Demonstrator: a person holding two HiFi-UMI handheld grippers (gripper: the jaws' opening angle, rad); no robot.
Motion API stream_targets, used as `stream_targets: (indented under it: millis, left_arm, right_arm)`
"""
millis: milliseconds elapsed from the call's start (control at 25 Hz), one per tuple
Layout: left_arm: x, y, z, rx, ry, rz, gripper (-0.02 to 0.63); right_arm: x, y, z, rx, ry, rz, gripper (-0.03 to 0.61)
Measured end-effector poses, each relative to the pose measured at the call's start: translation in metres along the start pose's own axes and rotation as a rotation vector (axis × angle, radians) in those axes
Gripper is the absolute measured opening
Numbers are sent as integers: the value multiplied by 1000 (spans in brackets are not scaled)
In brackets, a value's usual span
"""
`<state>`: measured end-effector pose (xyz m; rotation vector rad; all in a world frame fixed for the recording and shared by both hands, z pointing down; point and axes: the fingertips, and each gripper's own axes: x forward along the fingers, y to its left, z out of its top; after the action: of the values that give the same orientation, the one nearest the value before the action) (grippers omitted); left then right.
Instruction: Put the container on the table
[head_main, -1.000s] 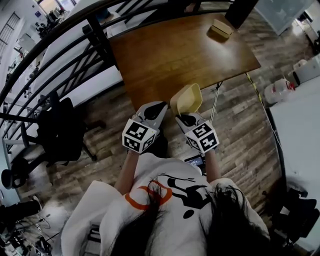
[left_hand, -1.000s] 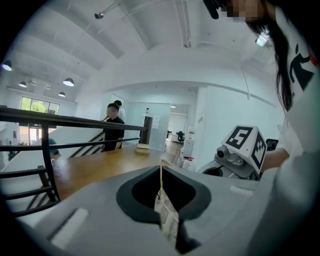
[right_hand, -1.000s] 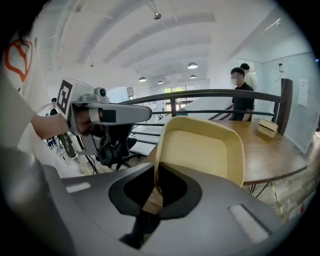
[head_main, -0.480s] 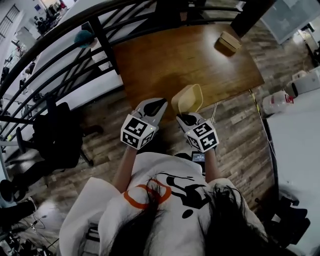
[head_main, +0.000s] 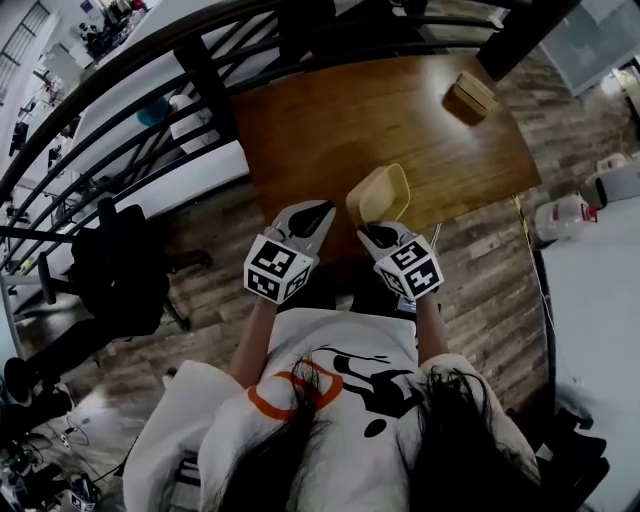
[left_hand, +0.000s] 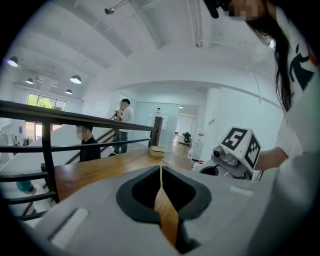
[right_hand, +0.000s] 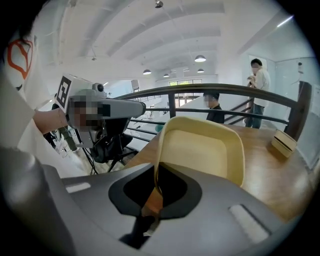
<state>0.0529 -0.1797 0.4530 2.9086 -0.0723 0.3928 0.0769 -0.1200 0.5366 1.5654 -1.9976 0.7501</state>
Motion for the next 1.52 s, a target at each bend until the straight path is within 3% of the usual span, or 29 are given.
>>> stream_targets:
  millis: [280,800,1040,1280,1520]
  left_arm:
    - [47,24,7,-53,-14,154,0]
    - [71,48,6,-155,-21,472,0]
    - [72,44,-4,-188,-4,553,1]
    - [69,37,-14,-223,4,611,0]
    - [57,35,-21,-245,6,673,0]
  right_arm:
    - [13,-69,1,-86,39,105,35]
    - [62,-140,5,-413,170,318,35]
    - [99,-166,1,-569,246,356,35]
    - [135,-174,-1,-796,331,394,35]
    - [171,-187,11,-900,387,404,35]
